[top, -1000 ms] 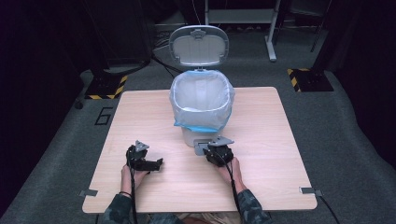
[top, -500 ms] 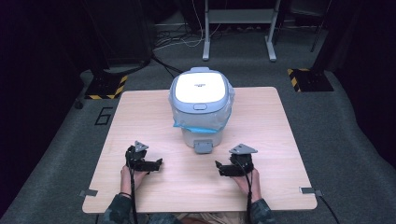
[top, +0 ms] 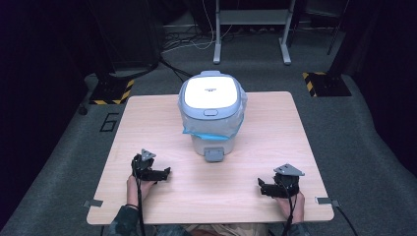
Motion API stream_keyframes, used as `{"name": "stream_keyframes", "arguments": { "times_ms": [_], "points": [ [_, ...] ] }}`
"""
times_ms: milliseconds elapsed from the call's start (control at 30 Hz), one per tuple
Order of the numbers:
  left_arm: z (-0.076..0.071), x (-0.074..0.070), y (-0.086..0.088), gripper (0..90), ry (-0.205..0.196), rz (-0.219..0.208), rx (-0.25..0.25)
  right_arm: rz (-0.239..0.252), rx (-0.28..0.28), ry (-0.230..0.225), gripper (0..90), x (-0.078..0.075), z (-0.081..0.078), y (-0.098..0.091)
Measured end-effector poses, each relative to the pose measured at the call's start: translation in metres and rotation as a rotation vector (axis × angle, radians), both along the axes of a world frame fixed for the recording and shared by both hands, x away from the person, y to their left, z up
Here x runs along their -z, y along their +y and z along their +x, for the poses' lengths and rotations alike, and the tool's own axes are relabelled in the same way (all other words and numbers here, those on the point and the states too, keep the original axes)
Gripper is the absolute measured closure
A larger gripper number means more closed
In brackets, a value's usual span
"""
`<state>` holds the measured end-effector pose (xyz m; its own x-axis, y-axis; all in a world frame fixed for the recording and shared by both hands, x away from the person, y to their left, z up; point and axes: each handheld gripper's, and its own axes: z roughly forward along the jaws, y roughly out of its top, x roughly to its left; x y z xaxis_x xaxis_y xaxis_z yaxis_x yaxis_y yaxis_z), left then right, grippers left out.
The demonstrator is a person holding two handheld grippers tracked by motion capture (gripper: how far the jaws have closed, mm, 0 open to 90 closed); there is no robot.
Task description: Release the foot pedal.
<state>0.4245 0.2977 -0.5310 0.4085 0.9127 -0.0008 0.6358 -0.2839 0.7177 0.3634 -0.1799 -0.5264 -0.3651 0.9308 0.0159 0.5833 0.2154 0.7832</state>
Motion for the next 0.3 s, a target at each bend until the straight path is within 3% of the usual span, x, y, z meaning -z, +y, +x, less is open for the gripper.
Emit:
{"name": "stream_keyframes", "arguments": {
  "times_ms": [133,300],
  "points": [
    [0.0002,0.0002,-0.0005,0.0,-0.002,-0.002,-0.006,-0.071,-0.024,0.064,2.8,0.0029,0.007,0.0089],
    [0.0002,-0.0002,-0.0004,0.0,-0.001,0.001,-0.012,-0.049,-0.001,0.089,0.0,0.0037,0.0101,0.0088]
  ]
}}
